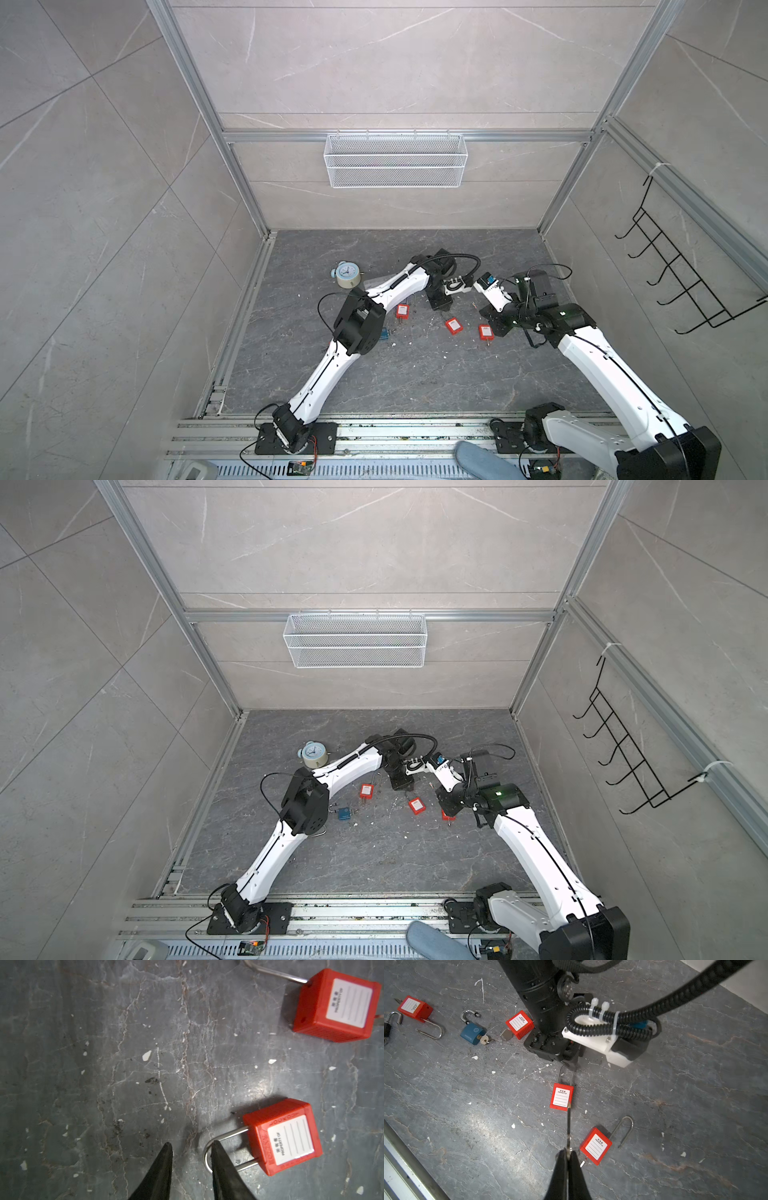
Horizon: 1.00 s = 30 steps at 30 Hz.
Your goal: Lock with the key
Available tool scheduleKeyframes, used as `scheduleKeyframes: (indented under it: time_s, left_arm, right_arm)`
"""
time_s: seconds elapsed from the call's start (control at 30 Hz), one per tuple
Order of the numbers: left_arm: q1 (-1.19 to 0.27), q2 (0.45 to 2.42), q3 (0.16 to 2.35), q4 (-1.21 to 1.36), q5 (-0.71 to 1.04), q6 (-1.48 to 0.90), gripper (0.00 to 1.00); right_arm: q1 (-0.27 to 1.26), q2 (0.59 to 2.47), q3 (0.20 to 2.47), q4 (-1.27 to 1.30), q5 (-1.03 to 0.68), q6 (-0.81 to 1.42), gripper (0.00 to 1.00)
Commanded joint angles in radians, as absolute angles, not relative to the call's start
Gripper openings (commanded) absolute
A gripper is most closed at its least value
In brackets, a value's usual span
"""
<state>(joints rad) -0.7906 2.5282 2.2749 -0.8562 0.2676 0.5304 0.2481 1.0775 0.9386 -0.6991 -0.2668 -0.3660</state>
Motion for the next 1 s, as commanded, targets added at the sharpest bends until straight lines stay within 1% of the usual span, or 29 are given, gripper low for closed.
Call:
scheduleKeyframes:
  time_s: [0.0,0.2,0.33,0.53,0.73,0.97]
  left_arm:
    - [-0.738,2.365,2.210,-0.758,0.308,0.471,0.39]
    - [-0.672,2.088,1.888,-0.519,0.347,0.351,0.39]
    - [-0.651,1.896,1.611,-0.358,0.377,0.265,0.39]
    - [-0.649,1.672,1.291,-0.241,0.376,0.161,0.39]
    - [-0.653,1.525,1.102,-0.177,0.351,0.073,0.39]
    - [-0.666,1.457,1.011,-0.159,0.330,0.018,0.38]
  right_arm:
    - [0.245,1.090,0.955,-0.693,-0.296,-0.315,0.00]
    - [0.245,1.158,1.007,-0.743,-0.308,-0.236,0.00]
    - [0.245,1.267,1.058,-0.779,-0.304,-0.155,0.00]
    - [0.245,1.445,1.099,-0.784,-0.271,-0.058,0.00]
    - [0.245,1.571,1.115,-0.775,-0.238,-0.007,0.00]
    - [0.251,1.664,1.093,-0.743,-0.220,0.038,0.00]
